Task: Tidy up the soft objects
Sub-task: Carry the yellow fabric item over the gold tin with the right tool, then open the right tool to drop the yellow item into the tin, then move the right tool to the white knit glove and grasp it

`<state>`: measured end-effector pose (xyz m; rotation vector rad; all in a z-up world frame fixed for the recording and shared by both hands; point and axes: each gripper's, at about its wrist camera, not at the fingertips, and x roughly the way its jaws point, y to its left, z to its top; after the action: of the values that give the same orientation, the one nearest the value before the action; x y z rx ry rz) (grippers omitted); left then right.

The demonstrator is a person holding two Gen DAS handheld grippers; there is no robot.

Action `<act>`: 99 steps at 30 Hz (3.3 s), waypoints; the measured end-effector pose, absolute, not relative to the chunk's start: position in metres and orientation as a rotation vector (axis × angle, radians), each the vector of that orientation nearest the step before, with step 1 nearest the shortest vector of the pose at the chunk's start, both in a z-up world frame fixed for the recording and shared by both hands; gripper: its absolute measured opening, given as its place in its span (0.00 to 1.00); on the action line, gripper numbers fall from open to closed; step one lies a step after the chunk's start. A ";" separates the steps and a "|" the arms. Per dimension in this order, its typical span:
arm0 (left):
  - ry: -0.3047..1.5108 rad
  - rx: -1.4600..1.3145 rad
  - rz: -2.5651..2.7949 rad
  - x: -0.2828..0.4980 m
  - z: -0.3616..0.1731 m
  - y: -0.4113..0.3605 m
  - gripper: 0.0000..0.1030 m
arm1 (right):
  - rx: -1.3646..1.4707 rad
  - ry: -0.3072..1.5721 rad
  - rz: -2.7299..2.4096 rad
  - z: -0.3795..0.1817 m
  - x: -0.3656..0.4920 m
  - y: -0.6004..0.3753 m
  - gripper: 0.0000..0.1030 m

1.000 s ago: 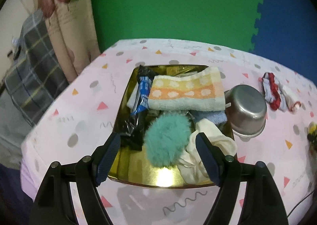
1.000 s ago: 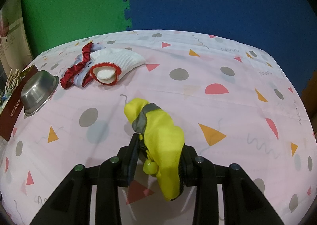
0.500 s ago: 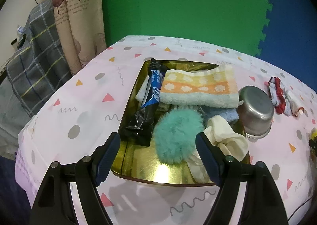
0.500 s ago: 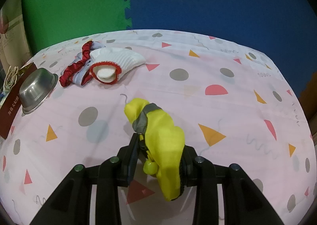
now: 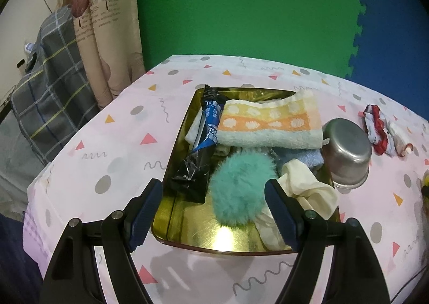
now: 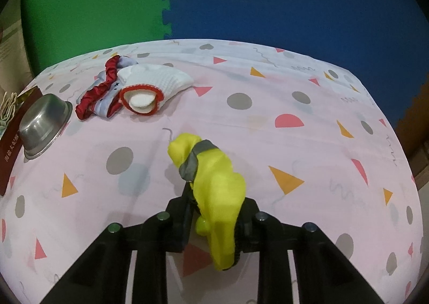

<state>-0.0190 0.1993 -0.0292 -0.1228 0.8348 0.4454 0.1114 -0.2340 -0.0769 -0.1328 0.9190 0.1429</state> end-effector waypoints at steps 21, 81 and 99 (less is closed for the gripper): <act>0.844 -0.204 0.547 -0.034 -0.028 0.221 0.74 | -0.117 0.886 0.462 -0.019 0.075 -0.114 0.24; 0.889 -0.265 0.669 -0.048 -0.035 0.261 0.79 | -0.195 0.843 0.829 -0.004 0.052 0.083 0.48; 0.861 -0.223 0.675 -0.047 -0.030 0.251 0.80 | -0.126 0.869 0.391 -0.035 0.126 -0.114 0.48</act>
<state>-0.0469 0.2510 -0.0296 -0.2233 0.8608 0.6749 0.1258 -0.1140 -0.0351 -0.1256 0.8687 0.3907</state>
